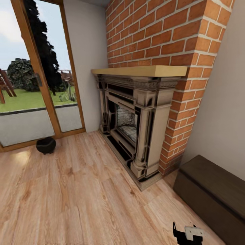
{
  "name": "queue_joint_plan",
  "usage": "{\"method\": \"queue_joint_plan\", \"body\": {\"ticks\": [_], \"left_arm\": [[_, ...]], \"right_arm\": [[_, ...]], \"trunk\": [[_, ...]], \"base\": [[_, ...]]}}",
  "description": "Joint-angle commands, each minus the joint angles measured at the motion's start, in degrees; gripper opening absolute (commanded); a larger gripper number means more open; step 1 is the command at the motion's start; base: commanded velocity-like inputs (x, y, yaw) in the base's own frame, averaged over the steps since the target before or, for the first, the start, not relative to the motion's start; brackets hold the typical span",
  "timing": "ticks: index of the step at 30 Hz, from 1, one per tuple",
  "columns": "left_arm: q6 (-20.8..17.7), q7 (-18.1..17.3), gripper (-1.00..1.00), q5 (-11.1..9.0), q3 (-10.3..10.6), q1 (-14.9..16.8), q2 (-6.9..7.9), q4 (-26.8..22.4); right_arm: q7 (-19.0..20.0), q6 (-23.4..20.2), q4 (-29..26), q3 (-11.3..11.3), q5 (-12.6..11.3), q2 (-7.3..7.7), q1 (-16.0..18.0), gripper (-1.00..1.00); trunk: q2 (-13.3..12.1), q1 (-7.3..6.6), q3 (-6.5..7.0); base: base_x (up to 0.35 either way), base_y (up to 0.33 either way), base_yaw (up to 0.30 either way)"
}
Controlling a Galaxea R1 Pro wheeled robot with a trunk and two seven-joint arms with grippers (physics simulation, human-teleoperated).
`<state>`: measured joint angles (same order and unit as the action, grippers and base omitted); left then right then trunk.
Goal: Place each of the two pumpkins and all three candles from the living room inside a cabinet in the living room (use any cabinet), then make sure every cabinet is closed, and position the cauldron so it is next to a table in the living room.
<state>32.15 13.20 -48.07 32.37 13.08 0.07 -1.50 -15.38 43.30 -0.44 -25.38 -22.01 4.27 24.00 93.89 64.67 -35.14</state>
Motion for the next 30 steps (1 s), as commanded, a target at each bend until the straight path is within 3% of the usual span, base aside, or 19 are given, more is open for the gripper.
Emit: {"method": "queue_joint_plan", "body": {"ticks": [1, 3, 5, 7, 8, 9, 12, 15, 18, 21, 30], "left_arm": [[-0.1, 0.6, 1.0, 0.1, 0.5, 0.0, -0.05, -0.8], [-1.3, 1.0, 1.0, -0.1, 0.3, 0.0, 0.22, -5.7], [-3.8, 1.1, 1.0, -0.4, 0.2, 0.0, 1.0, -7.9], [-9.3, 1.2, 1.0, -1.6, -0.2, 0.0, 2.08, -10.3], [-12.2, 1.2, 1.0, -3.0, -0.5, 0.0, 2.38, -11.4], [-15.9, 0.9, 1.0, -5.8, -1.2, 0.0, 2.62, -12.5], [-18.9, 0.5, 1.0, -9.5, -1.7, 0.0, 2.71, -13.2], [-18.6, 0.3, 1.0, -10.5, -1.7, 0.0, 3.21, -12.0], [-12.9, 0.3, 1.0, -10.6, -1.6, 0.0, 3.45, -9.5], [-10.4, 0.2, 1.0, -10.6, -1.3, 0.0, 3.4, -9.0], [-9.0, -0.4, 1.0, -9.4, -0.4, 0.0, 3.35, -8.5]], "right_arm": [[-0.4, 0.1, -1.6, -0.4, -0.3, -0.35, 0.0, 1.0], [-0.4, 0.0, -6.6, -0.3, -0.4, -1.04, 0.0, 1.0], [-0.4, 0.0, -7.9, -0.3, -0.4, -1.47, 0.0, 1.0], [-0.4, 0.0, -8.7, -0.3, -0.5, -2.33, 0.1, 1.0], [-0.3, 0.0, -8.9, -0.3, -0.5, -2.69, 0.1, 1.0], [-0.3, 0.0, -8.9, -0.3, -0.5, -2.89, 0.1, 1.0], [-0.3, 0.2, -8.7, -0.3, -0.4, -3.26, 0.1, 1.0], [-0.3, 0.4, -6.6, -0.1, -0.6, -3.3, 0.1, 1.0], [-0.4, 0.5, -5.5, -0.1, -0.7, -3.34, 0.1, 1.0], [-0.4, 0.6, -5.3, -0.1, -0.7, -3.37, 0.1, 1.0], [-0.3, 0.6, -5.1, -0.1, -0.5, -3.3, 0.1, 1.0]], "trunk": [[0.0, -0.01, -0.07], [0.0, -0.01, -0.12], [0.0, -0.01, -0.18], [0.0, -0.01, -0.25], [0.0, -0.01, -0.28], [0.0, -0.01, -0.32], [0.0, -0.01, -0.45], [0.0, -0.01, -0.61], [0.0, -0.01, -0.77], [0.0, -0.01, -0.94], [0.0, -0.01, -1.41]], "base": [[0.0, 0.0, 0.278], [0.0, 0.0, 0.275], [0.0, 0.0, 0.274], [0.0, 0.0, 0.273], [0.0, 0.0, 0.271], [0.0, 0.0, 0.263], [0.0, 0.0, 0.244], [0.0, 0.0, 0.208], [0.0, 0.0, 0.2], [0.0, 0.0, 0.208], [0.14, 0.159, 0.186]]}}
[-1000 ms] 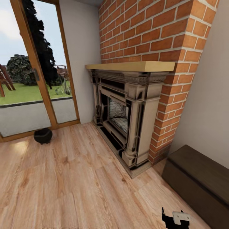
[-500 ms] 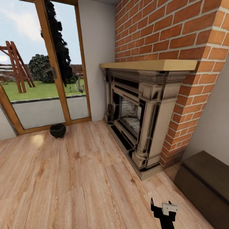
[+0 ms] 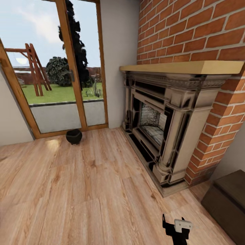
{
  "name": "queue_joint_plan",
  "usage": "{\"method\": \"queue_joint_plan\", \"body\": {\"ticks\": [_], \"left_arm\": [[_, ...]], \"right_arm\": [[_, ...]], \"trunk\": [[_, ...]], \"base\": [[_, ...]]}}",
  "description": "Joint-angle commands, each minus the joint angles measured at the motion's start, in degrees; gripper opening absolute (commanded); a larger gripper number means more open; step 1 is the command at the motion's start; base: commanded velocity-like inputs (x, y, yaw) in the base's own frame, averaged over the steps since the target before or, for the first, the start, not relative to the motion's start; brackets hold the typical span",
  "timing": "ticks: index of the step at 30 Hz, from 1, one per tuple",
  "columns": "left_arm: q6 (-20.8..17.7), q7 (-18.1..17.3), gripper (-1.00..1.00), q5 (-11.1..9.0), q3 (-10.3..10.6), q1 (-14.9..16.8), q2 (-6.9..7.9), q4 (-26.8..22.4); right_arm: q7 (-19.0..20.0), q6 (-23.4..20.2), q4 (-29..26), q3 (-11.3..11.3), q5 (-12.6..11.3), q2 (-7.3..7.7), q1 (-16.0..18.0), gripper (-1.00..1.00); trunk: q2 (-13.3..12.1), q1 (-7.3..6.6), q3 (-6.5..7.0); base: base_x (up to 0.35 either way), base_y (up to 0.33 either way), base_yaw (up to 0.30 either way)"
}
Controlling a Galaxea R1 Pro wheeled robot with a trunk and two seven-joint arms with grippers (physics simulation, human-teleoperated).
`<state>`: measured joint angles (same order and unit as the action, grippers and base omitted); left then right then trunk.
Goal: Place each of the two pumpkins and all three candles from the living room inside a cabinet in the living room (use any cabinet), then make sure every cabinet is closed, and position the cauldron so it is next to a table in the living room.
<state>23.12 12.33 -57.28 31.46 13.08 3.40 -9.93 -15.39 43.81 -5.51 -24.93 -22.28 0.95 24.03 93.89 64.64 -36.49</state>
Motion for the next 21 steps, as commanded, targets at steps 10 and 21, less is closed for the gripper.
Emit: {"method": "queue_joint_plan", "body": {"ticks": [10, 21], "left_arm": [[-0.4, 0.4, 1.0, 0.0, 5.0, 0.0, -0.34, -0.1], [-0.3, 0.5, 1.0, -0.1, 7.0, 0.0, -1.02, -0.1]], "right_arm": [[-0.2, -0.2, 1.2, -0.8, 0.2, -0.06, 0.0, 1.0], [-0.2, -0.1, 1.2, -1.0, 0.1, -0.24, 0.0, 1.0]], "trunk": [[0.0, 0.02, -0.11], [0.0, 0.02, -0.11]], "base": [[0.232, 0.256, 0.017], [0.034, 0.03, 0.135]]}}
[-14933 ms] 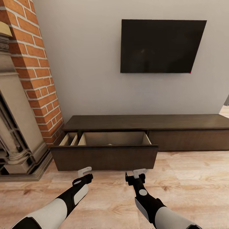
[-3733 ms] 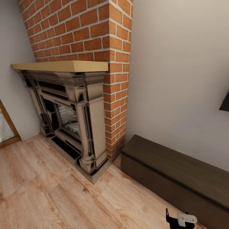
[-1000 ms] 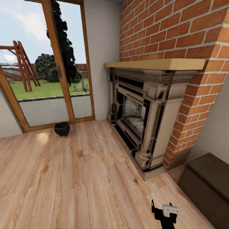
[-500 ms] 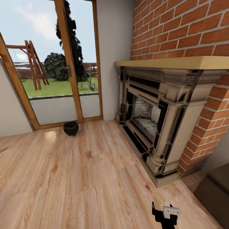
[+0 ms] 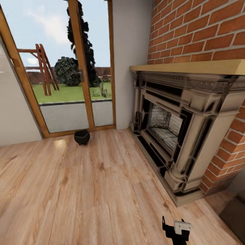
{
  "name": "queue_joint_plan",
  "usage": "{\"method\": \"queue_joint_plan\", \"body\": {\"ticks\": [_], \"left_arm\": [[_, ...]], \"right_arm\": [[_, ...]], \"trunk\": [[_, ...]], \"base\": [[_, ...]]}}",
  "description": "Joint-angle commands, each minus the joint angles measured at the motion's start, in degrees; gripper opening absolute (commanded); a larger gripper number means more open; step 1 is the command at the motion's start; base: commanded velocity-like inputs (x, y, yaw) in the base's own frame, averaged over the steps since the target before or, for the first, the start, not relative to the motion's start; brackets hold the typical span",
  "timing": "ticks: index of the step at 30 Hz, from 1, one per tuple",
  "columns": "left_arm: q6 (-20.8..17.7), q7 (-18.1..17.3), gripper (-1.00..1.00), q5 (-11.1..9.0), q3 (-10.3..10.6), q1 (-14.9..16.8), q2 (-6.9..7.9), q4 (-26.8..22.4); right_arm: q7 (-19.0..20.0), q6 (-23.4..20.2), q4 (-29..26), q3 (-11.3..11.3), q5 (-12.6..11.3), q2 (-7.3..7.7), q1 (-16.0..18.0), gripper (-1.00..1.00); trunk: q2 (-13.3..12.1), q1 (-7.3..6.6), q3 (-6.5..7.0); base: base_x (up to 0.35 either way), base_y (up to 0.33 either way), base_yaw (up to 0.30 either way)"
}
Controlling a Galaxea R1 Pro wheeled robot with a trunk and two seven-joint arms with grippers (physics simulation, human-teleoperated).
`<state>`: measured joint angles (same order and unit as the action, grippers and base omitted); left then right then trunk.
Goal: Place each of the two pumpkins and all three candles from the living room inside a cabinet in the living room (use any cabinet), then make sure every cabinet is closed, and position the cauldron so it is next to a table in the living room.
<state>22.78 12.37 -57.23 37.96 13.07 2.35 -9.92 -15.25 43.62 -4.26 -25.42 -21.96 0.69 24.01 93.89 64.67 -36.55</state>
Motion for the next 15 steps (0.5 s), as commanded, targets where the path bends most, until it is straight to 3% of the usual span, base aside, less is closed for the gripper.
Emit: {"method": "queue_joint_plan", "body": {"ticks": [1, 6, 15], "left_arm": [[0.1, 0.5, 1.0, -0.2, 0.5, 0.0, 0.03, -0.1], [0.1, 0.4, 1.0, -0.2, 0.5, 0.0, 0.03, -0.1], [0.2, 0.4, 1.0, -0.1, 0.5, 0.0, 0.03, -0.1]], "right_arm": [[-0.3, 0.1, -0.1, -0.5, -0.3, 0.02, 0.0, 1.0], [-0.3, 0.1, 0.0, -0.5, -0.2, 0.02, 0.0, 1.0], [-0.3, 0.0, 0.0, -0.5, -0.2, 0.02, 0.0, 1.0]], "trunk": [[0.0, -0.01, -0.05], [0.0, -0.01, -0.05], [0.0, -0.01, -0.05]], "base": [[0.006, 0.009, 0.275], [0.108, 0.163, 0.275], [0.177, 0.28, 0.254]]}}
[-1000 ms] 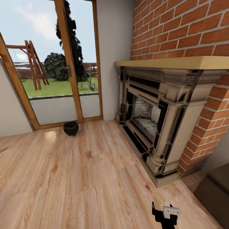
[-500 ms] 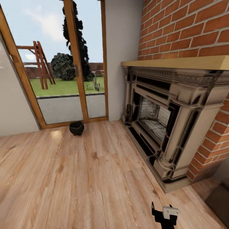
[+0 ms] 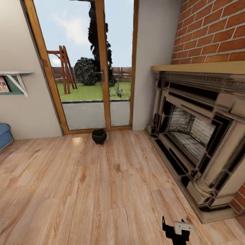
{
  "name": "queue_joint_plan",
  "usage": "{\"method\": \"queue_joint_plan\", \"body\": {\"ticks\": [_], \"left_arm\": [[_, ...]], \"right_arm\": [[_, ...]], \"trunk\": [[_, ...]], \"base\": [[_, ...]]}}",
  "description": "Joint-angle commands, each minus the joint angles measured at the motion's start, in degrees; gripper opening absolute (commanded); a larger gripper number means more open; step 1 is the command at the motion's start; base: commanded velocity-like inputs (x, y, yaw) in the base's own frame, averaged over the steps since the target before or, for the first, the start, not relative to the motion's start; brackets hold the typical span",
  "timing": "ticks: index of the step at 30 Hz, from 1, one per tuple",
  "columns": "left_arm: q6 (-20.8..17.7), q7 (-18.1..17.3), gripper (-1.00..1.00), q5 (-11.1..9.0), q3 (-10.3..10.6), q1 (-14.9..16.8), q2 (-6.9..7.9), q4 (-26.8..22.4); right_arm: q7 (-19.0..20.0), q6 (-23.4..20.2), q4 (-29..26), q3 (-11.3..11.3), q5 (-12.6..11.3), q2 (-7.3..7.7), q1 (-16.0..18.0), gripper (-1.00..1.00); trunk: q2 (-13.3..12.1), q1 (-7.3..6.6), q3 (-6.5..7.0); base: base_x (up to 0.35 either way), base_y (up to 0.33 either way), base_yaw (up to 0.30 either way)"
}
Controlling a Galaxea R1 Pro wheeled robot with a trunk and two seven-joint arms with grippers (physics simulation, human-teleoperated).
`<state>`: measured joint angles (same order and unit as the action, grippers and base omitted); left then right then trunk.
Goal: Place each of the two pumpkins and all three candles from the living room inside a cabinet in the living room (use any cabinet), then make sure every cabinet is closed, and position the cauldron so it is next to a table in the living room.
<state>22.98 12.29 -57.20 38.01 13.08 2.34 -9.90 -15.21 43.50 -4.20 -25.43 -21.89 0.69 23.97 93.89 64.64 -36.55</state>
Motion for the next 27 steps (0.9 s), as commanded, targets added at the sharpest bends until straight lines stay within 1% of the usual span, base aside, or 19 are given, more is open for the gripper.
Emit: {"method": "queue_joint_plan", "body": {"ticks": [1, 8, 19, 23, 27], "left_arm": [[0.0, 0.5, 1.0, -0.2, 0.5, 0.0, 0.0, -0.1], [0.0, 0.5, 1.0, -0.1, 0.5, 0.0, 0.02, -0.1], [0.0, 0.5, 1.0, -0.1, 0.5, 0.0, -0.01, -0.1], [0.0, 0.5, 1.0, -0.2, 0.5, 0.0, -0.01, -0.1], [0.0, 0.5, 1.0, -0.2, 0.6, 0.0, -0.01, -0.1]], "right_arm": [[-0.3, 0.1, 0.0, -0.5, -0.3, 0.02, 0.0, 1.0], [-0.3, 0.1, 0.0, -0.5, -0.3, 0.02, 0.0, 1.0], [-0.3, 0.0, 0.0, -0.5, -0.3, 0.02, 0.1, 1.0], [-0.3, 0.1, 0.0, -0.5, -0.3, 0.02, 0.0, 1.0], [-0.3, 0.1, 0.0, -0.5, -0.3, 0.02, 0.0, 1.0]], "trunk": [[0.0, 0.02, -0.05], [0.0, 0.02, -0.05], [0.0, 0.02, -0.05], [0.0, 0.02, 0.12], [0.0, 0.02, 0.43]], "base": [[0.216, 0.281, 0.212], [0.248, 0.257, 0.148], [0.276, 0.227, 0.012], [0.299, 0.143, 0.0], [0.257, 0.042, 0.0]]}}
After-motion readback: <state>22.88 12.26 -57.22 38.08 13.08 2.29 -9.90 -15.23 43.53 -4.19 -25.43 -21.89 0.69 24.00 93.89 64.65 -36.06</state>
